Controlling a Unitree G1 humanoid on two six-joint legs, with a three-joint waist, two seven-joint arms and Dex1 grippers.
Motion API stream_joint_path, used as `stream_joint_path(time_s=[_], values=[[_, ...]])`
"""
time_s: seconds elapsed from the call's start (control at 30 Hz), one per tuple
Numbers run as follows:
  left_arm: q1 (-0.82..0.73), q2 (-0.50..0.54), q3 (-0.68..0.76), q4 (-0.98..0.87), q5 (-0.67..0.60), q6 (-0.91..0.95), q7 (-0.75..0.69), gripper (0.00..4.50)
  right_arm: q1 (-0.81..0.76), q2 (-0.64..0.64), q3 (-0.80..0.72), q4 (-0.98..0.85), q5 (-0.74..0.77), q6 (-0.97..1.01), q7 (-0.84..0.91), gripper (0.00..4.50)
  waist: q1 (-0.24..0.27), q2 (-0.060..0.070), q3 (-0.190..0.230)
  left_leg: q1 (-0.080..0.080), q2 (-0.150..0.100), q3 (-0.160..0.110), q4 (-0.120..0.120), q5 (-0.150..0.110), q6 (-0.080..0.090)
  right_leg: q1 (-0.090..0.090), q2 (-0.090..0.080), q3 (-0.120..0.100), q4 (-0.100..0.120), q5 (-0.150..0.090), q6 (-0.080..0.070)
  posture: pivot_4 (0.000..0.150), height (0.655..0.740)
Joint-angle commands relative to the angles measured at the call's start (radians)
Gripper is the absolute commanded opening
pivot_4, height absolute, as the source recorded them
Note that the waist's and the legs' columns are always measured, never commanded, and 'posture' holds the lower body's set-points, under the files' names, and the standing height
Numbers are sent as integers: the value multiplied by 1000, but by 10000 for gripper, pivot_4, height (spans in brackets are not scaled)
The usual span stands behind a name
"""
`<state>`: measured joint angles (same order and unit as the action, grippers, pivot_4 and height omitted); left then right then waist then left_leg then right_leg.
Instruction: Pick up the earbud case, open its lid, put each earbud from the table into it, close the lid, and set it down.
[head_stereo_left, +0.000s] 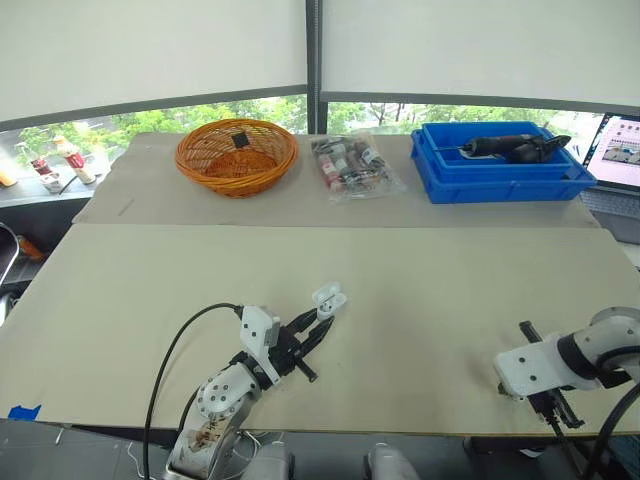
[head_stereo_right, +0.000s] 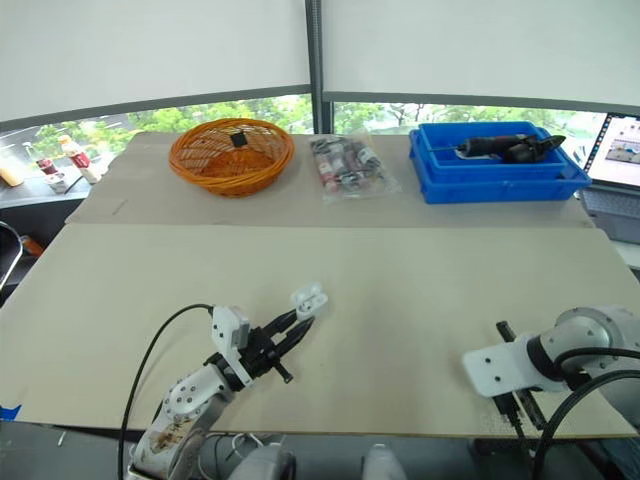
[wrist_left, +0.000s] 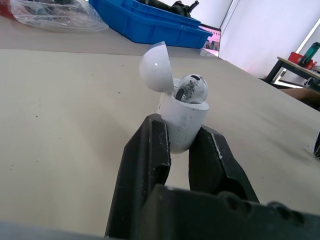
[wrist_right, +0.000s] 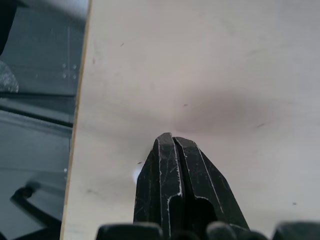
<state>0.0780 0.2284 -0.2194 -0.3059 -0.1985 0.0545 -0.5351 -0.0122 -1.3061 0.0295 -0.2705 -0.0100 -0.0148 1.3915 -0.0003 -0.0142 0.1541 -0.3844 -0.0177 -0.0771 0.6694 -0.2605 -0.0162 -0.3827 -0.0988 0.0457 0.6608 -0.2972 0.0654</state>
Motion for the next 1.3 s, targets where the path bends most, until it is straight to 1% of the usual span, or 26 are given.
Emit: stream_joint_path(time_s=[0.03, 0.13, 0.2, 0.27, 0.3, 0.37, 0.5, 0.67, 0.83, 0.93, 1.1, 1.2, 1.3], values=[[-3, -4, -6, -41, -7, -8, 2, 5048, -22, 1, -56, -60, 87, 55, 13, 0, 0, 0, 0, 0, 0, 0, 0, 0, 0, 0, 0, 0, 0, 0, 0, 1500, 7400], [-2, -4, -4, -44, -9, -7, 2, 5048, -13, -4, -92, -88, 149, 96, 26, 0, 3, 0, 0, 0, 0, 0, 0, 0, 0, 0, 0, 0, 0, 0, 0, 1500, 7400], [2, -4, -5, -50, -9, -5, 4, 5048, 18, -28, -110, -58, 120, 24, 35, 6041, 6, 0, 0, -1, 0, 0, 0, 0, 0, 0, 0, 0, 0, 0, 0, 1500, 7400], [11, -4, -9, -57, -8, -4, 6, 5048, 38, -49, -100, 20, 35, -148, 19, 12935, 10, 0, 0, -1, 0, 0, 0, 0, 0, 0, 0, 0, 0, 0, 0, 1500, 7400], [15, -4, -11, -61, -7, -4, 7, 5048, 43, -56, -94, 47, 11, -205, 13, 15658, 10, 0, 0, 0, 0, 0, 0, 0, 0, 0, 0, 0, -1, 0, 0, 1500, 7400], [24, -3, -14, -70, -6, -2, 8, 5048, 37, -62, -73, 104, -29, -303, -1, 22929, 9, 0, 0, 0, 0, 1, 0, 0, 0, 0, -1, 0, -1, 0, 0, 1500, 7400], [44, 0, -15, -93, -4, 8, 16, 5048, 9, -45, -19, 204, -82, -498, -30, 23255, 4, 0, 0, 0, 0, 1, 0, 0, 0, 0, 0, 0, 0, 0, 0, 1500, 7400], [55, 5, -15, -109, -4, 15, 23, 5048, -9, -36, 17, 270, -97, -571, -60, 23255, 0, 0, 0, 0, 0, 1, 0, 0, 0, 0, 0, 1, 0, 0, 0, 1500, 7400], [55, 7, -14, -111, -5, 19, 27, 5048, 9, -28, 17, 271, -47, -513, -67, 23255, 1, 0, 0, 0, 0, 1, 0, 0, 0, 0, 0, 1, 0, 0, 0, 1500, 7400], [50, 7, -14, -107, -7, 20, 26, 5048, 39, -21, -6, 224, 32, -397, -57, 23255, 2, 0, 0, 0, 0, 0, 0, 0, 0, 0, 0, 0, 0, 0, 0, 1500, 7400], [44, 7, -15, -102, -8, 20, 24, 5048, 72, -27, -35, 174, 100, -261, -48, 23255, 2, 0, 0, 0, 0, 0, 0, 0, 0, 0, 0, 1, 0, 0, 0, 1500, 7400], [39, 6, -16, -99, -9, 20, 22, 5048, 83, -31, -47, 165, 99, -237, -49, 23255, 3, 0, 0, 0, 0, 0, 0, 0, 0, 0, 0, 1, 0, 0, 0, 1500, 7400], [41, 8, -15, -100, -10, 19, 21, 5048, 78, -27, -53, 155, 101, -262, -40, 23255, 4, 0, 0, 0, 0, 1, 0, 0, 0, 0, 0, 0, 0, 0, 0, 1500, 7400]])
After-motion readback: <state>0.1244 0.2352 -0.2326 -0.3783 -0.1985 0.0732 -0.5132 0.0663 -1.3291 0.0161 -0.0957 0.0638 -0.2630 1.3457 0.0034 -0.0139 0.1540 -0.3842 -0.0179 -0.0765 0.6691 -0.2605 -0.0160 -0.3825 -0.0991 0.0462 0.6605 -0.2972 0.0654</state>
